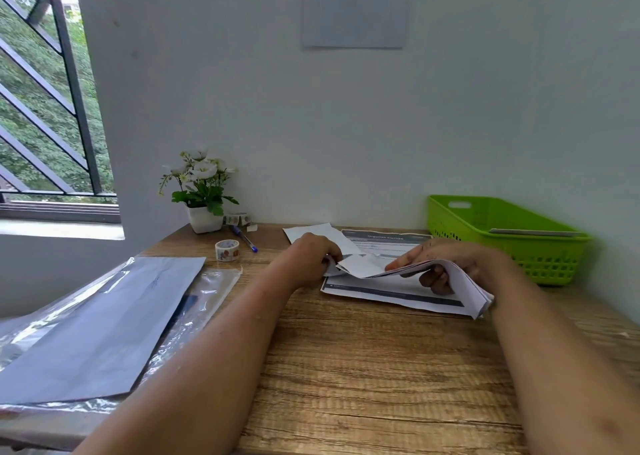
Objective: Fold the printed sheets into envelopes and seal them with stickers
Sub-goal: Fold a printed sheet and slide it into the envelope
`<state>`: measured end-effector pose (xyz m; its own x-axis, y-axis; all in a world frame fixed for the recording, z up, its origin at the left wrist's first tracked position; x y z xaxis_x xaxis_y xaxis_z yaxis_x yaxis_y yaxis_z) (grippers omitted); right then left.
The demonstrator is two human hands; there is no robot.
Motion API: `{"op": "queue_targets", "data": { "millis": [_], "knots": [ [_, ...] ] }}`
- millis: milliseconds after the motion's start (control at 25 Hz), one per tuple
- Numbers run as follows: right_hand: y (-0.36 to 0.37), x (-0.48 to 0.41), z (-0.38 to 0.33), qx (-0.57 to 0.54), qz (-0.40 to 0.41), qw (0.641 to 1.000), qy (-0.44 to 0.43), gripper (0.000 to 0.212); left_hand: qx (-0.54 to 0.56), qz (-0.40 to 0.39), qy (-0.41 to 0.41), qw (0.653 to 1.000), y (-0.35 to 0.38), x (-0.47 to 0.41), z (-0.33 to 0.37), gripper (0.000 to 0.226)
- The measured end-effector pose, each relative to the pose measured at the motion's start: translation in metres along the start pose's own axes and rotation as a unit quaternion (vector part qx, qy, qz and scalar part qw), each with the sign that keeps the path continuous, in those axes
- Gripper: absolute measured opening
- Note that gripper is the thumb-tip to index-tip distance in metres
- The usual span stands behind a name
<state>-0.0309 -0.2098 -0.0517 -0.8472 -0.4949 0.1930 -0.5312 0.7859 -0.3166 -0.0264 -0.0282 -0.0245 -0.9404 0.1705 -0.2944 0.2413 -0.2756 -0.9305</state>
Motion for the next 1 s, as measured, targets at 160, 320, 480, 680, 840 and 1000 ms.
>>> {"op": "queue_targets", "data": {
  "millis": [160, 320, 480, 680, 840, 1000],
  "knots": [
    [0.005, 0.004, -0.009, 0.005, -0.005, 1.000, -0.024, 0.025, -0.002, -0.014, -0.003, 1.000, 0.005, -0.003, 0.001, 0.035],
    [0.003, 0.007, -0.020, 0.008, 0.013, 0.998, -0.064, 0.026, 0.014, -0.023, -0.022, 0.999, 0.010, -0.003, -0.002, 0.033],
    [0.003, 0.004, -0.023, -0.002, 0.025, 0.997, -0.079, 0.029, 0.089, -0.009, -0.056, 0.994, 0.013, -0.002, -0.008, 0.041],
    [0.002, 0.005, -0.013, -0.008, 0.022, 1.000, -0.009, 0.031, 0.137, -0.012, -0.074, 0.988, 0.015, -0.002, -0.011, 0.030],
    [-0.010, 0.005, -0.003, -0.044, 0.056, 0.997, 0.029, 0.035, 0.154, -0.021, -0.073, 0.985, 0.016, 0.000, -0.009, 0.032],
    [-0.014, -0.003, -0.008, -0.059, 0.108, 0.992, 0.013, 0.017, 0.161, -0.035, -0.071, 0.984, 0.017, 0.000, -0.008, 0.043]
  ]
}}
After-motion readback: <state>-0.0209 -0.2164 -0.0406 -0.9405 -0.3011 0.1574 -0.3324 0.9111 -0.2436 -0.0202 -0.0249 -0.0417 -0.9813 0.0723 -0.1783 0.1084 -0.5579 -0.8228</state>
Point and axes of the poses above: each hand's wrist, its own x-axis away from the middle knuckle, its own y-axis out of the palm, z = x × y, the point moved 9 cm from there along -x, towards the middle knuckle, and after that the axes turned 11 degrees about -y, right-handed, at the moved point
